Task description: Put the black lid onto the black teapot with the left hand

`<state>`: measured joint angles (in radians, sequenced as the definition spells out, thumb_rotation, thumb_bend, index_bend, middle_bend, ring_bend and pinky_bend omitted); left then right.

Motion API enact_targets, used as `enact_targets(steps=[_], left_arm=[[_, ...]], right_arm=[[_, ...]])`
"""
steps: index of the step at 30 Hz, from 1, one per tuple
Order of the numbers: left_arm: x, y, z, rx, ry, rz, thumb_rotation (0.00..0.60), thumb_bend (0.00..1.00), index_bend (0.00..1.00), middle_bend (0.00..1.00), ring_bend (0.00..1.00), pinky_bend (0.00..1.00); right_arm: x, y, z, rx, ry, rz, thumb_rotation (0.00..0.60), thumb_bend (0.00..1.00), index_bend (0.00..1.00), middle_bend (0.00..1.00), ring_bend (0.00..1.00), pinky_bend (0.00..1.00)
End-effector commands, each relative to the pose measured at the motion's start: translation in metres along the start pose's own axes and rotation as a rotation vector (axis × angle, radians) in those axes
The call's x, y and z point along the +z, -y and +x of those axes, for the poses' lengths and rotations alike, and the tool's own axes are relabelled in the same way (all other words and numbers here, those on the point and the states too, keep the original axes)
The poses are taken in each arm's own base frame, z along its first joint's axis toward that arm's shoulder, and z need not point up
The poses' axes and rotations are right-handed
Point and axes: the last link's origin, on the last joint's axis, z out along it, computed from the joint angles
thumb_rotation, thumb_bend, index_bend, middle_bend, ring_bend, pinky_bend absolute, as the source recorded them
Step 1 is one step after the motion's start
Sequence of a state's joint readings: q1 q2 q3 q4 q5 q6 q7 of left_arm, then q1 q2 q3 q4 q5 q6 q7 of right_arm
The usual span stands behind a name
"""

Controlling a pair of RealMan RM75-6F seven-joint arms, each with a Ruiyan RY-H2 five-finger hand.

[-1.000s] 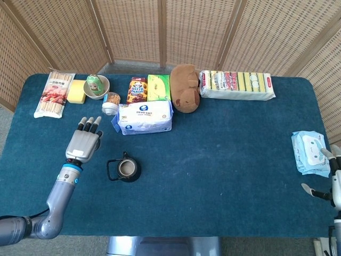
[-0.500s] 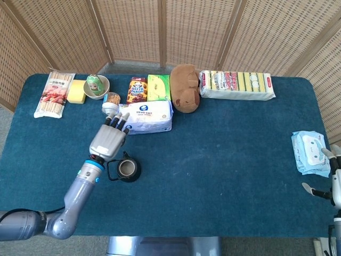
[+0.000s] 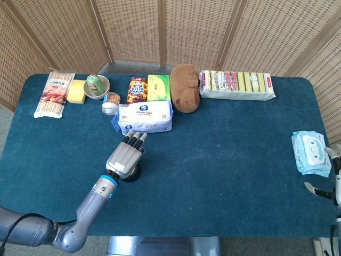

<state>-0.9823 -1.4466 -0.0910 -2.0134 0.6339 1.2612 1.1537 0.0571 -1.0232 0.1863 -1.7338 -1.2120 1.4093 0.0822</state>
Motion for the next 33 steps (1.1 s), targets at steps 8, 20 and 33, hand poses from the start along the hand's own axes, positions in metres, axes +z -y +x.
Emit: enact_targets(steps=[8,20,33], left_arm=[[-0.002,-0.004,-0.008,0.006,0.024,-0.004,0.600,0.26,0.41,0.00,0.00,0.05],[-0.005,-0.006,-0.012,0.048,0.058,0.015,0.600,0.26,0.41,0.00,0.00,0.05],[0.001,-0.010,-0.017,0.065,0.085,0.006,0.600,0.26,0.41,0.00,0.00,0.05]], right_arm=[[0.001,0.001,-0.002,-0.006,0.005,-0.001,0.600,0.06,0.13,0.01,0.00,0.00],[0.001,0.001,-0.001,-0.003,0.005,0.001,0.600,0.06,0.13,0.01,0.00,0.00],[0.002,0.002,-0.004,-0.008,0.019,0.005,0.600,0.06,0.13,0.01,0.00,0.00]])
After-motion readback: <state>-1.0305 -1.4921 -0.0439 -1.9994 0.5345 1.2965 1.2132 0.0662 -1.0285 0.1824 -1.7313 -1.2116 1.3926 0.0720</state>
